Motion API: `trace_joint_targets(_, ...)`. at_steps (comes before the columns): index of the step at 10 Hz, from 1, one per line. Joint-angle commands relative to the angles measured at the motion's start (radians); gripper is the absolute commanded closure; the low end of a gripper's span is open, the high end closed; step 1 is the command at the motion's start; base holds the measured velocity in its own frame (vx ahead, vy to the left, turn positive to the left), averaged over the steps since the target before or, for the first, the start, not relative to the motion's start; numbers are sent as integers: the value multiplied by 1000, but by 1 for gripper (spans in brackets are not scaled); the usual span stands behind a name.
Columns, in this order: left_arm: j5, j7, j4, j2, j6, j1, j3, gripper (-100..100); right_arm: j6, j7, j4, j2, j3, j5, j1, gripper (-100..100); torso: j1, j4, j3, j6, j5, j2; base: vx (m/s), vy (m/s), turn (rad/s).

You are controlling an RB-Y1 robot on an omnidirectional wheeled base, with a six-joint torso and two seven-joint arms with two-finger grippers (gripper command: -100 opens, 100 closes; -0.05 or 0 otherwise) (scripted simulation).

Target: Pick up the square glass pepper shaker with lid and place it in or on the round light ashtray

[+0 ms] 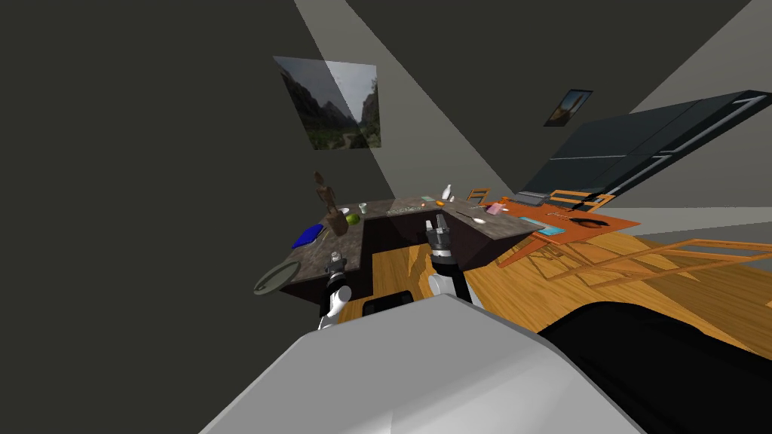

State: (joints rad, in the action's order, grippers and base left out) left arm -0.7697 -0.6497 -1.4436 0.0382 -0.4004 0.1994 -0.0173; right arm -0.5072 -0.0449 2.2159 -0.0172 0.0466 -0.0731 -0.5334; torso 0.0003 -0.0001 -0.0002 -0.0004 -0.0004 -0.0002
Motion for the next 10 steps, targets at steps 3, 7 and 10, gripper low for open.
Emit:
trace_joint_targets(3,0,1,-1,1,1,0,-1,100,0,0,0,0,0,0,0,0,0,0,0,0,0,-1,2,2,-14)
trace_joint_targets(7,3,5,-10,-79,27,5,10,100,0,0,0,0,0,0,0,0,-2,0,1,-1,-1,3,-39,-24,9)
trace_joint_targets(10,7,10,-27,-141,75,16,24,100,0,0,0,0,0,0,0,0,-2,-1,2,-1,-1,4,-82,-28,28)
